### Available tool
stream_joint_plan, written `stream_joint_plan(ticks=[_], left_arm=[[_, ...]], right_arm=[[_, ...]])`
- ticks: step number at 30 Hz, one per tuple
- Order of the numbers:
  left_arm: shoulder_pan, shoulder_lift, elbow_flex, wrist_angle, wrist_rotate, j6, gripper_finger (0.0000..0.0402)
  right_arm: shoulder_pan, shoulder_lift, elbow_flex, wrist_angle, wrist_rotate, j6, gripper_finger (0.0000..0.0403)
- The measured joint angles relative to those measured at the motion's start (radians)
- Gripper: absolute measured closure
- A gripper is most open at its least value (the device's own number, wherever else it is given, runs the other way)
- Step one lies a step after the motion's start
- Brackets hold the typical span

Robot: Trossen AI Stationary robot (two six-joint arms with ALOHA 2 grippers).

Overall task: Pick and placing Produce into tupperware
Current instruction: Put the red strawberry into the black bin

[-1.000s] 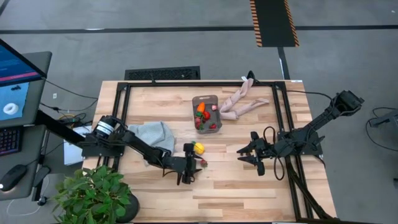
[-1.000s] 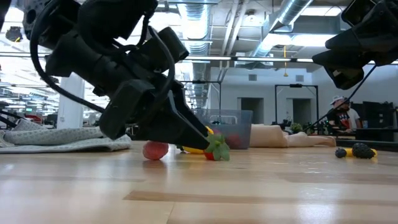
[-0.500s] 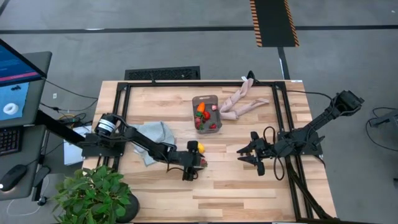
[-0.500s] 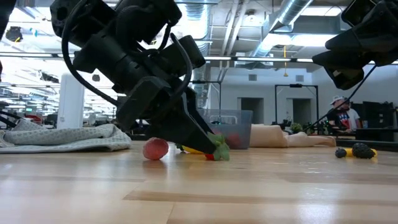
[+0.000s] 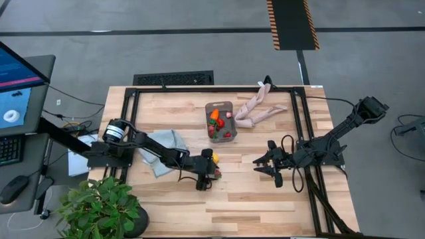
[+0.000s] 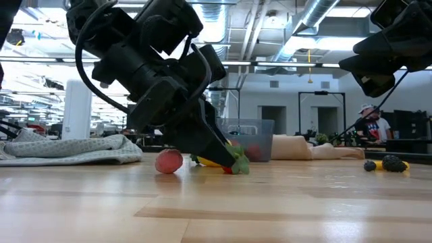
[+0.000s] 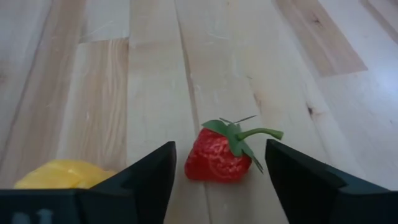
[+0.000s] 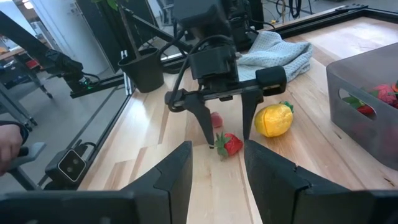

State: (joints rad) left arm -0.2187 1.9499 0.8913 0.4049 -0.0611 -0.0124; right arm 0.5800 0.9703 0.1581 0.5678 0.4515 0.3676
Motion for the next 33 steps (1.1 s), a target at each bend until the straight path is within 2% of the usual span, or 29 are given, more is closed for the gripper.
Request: stream_joint_plan(ticks=[10, 24, 27, 30, 33], left_arm=[[0.001, 0.0, 0.0, 0.043, 0.004, 0.007, 0.0263], [0.03, 0.001, 0.0, 0.065, 0.051, 0.001, 0.0368], [0.032, 0.001, 0.0, 0.075, 0.026, 0.002, 0.0393], [0.033, 0.001, 0.0, 0.107, -0.024, -0.026, 0.0397], [0.032, 0.001, 0.0, 0.128, -0.025, -0.028, 0.0382]], right_arm=[[0.0, 0.0, 0.0, 0.0, 0.0, 0.0, 0.0235], [0.0, 0.0, 0.0, -0.001, 0.021, 0.0, 0.0235], [0.0, 0.0, 0.0, -0.001, 0.021, 0.0, 0.0235], [0.0, 0.0, 0.0, -0.001, 0.021, 0.005, 0.0235], [0.0, 0.0, 0.0, -0.001, 0.021, 0.015, 0.0235]])
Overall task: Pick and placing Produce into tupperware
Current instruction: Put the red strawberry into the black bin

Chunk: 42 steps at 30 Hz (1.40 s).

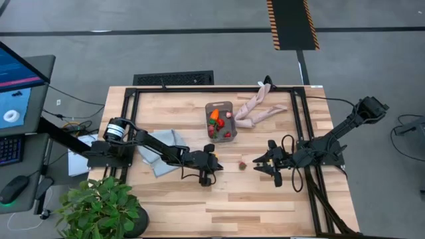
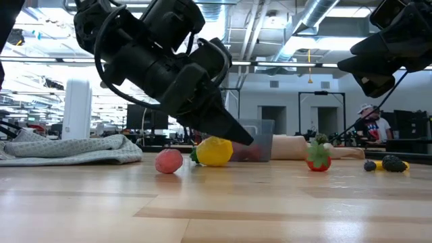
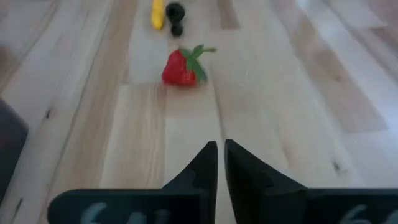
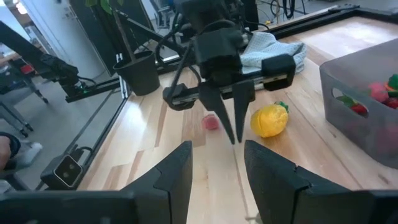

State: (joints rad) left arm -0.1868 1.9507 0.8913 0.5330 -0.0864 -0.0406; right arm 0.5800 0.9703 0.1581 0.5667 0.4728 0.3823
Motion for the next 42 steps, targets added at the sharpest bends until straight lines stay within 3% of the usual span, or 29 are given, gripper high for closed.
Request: stream_joint_plan(ticks=[6, 14, 21, 32, 37, 42], left_arm=[[-0.012, 0.0, 0.0, 0.053, 0.011, -0.043, 0.0316], [0.001, -0.008, -0.008, 0.134, 0.151, -0.078, 0.0234], [0.006, -0.118, -0.087, 0.188, 0.16, -0.068, 0.0225], [0.016, -0.37, -0.383, 0.511, 0.173, -0.096, 0.0225], [0.015, -0.44, -0.462, 0.536, 0.111, -0.096, 0.0225], [0.016, -0.445, -0.472, 0.524, 0.073, -0.097, 0.0225]], right_arm=[[-0.004, 0.0, 0.0, 0.0, 0.001, 0.011, 0.0235], [-0.074, 0.0, 0.0, -0.12, 0.0, 0.074, 0.0235], [-0.123, 0.0, 0.0, -0.27, 0.001, 0.223, 0.0221], [-0.128, 0.01, 0.0, -0.302, 0.005, 0.344, 0.0108], [-0.095, 0.114, 0.016, -0.262, 0.034, 0.422, 0.0111], [-0.058, 0.327, 0.09, -0.196, 0.085, 0.531, 0.0124]])
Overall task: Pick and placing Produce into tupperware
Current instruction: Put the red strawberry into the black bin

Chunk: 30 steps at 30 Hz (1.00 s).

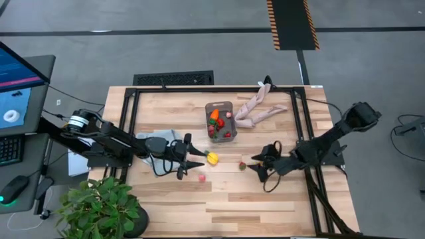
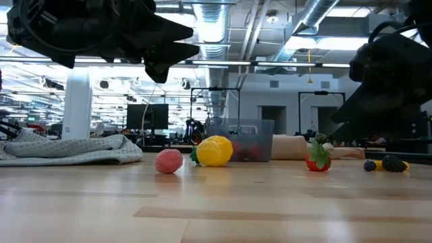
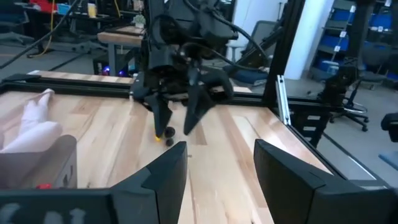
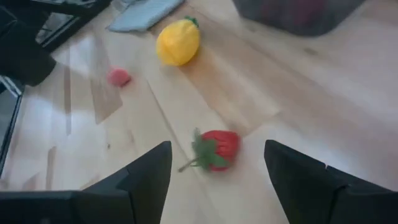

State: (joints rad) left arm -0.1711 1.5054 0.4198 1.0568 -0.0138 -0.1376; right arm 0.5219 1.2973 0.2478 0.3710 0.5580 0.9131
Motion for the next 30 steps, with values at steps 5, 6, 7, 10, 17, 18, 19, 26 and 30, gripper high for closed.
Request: stream_joint_plan(ticks=[5, 6, 7, 10, 17, 18, 19, 26, 30], left_arm=[[0.0, 0.0, 0.0, 0.005, 0.0, 0.001, 0.0225], [0.0, 0.0, 0.0, 0.01, 0.0, 0.001, 0.0225], [0.002, -0.001, 0.0, 0.012, -0.003, 0.002, 0.0225], [0.005, -0.001, 0.0, 0.008, -0.011, 0.002, 0.0225], [0.001, -0.001, 0.0, 0.01, -0.018, 0.001, 0.0225], [0.001, -0.001, 0.0, 0.01, -0.018, -0.001, 0.0225], [0.001, -0.001, 0.0, 0.011, -0.019, -0.002, 0.0225], [0.0, -0.001, 0.0, 0.008, -0.025, -0.031, 0.0225], [-0.008, -0.001, 0.0, 0.008, -0.025, -0.032, 0.0225]], right_arm=[[0.026, 0.205, 0.122, 0.002, 0.048, 0.106, 0.0128], [0.028, 0.239, 0.144, 0.001, 0.048, 0.115, 0.0128], [0.028, 0.269, 0.165, -0.007, 0.047, 0.123, 0.0128], [0.026, 0.33, 0.231, -0.076, 0.045, 0.16, 0.0128], [0.026, 0.378, 0.339, -0.294, 0.053, 0.239, 0.0129], [0.024, 0.379, 0.345, -0.304, 0.053, 0.237, 0.0129], [0.019, 0.379, 0.35, -0.314, 0.054, 0.23, 0.0131], [-0.024, 0.371, 0.354, -0.319, 0.045, 0.188, 0.0169], [-0.036, 0.371, 0.354, -0.318, 0.036, 0.159, 0.0197]])
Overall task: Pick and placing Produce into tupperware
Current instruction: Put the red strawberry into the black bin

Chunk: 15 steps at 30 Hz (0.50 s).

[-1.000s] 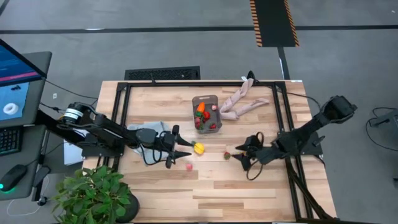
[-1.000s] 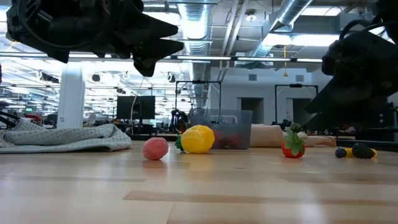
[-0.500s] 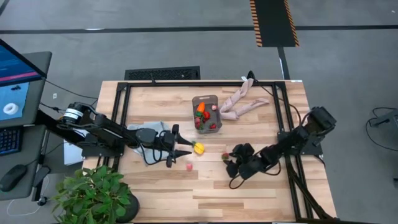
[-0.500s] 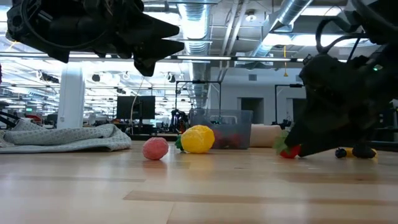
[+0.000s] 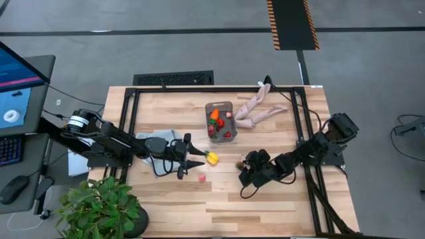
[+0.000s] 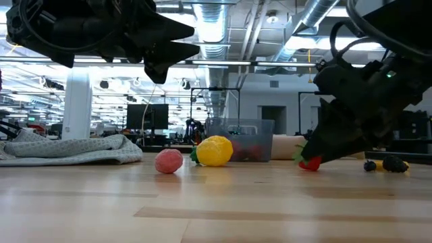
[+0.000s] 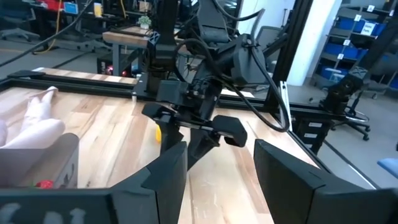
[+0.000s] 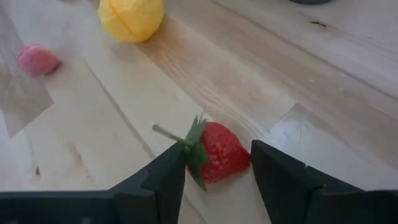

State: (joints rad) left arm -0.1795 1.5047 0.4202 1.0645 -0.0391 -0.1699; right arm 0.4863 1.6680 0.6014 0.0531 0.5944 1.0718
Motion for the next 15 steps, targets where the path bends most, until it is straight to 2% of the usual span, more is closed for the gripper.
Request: stream_joint_plan(ticks=[15], left_arm=[[-0.007, 0.0, 0.0, 0.0, -0.001, 0.002, 0.0225]], right_arm=[[-0.029, -0.004, 0.001, 0.055, -0.029, -0.107, 0.0262]])
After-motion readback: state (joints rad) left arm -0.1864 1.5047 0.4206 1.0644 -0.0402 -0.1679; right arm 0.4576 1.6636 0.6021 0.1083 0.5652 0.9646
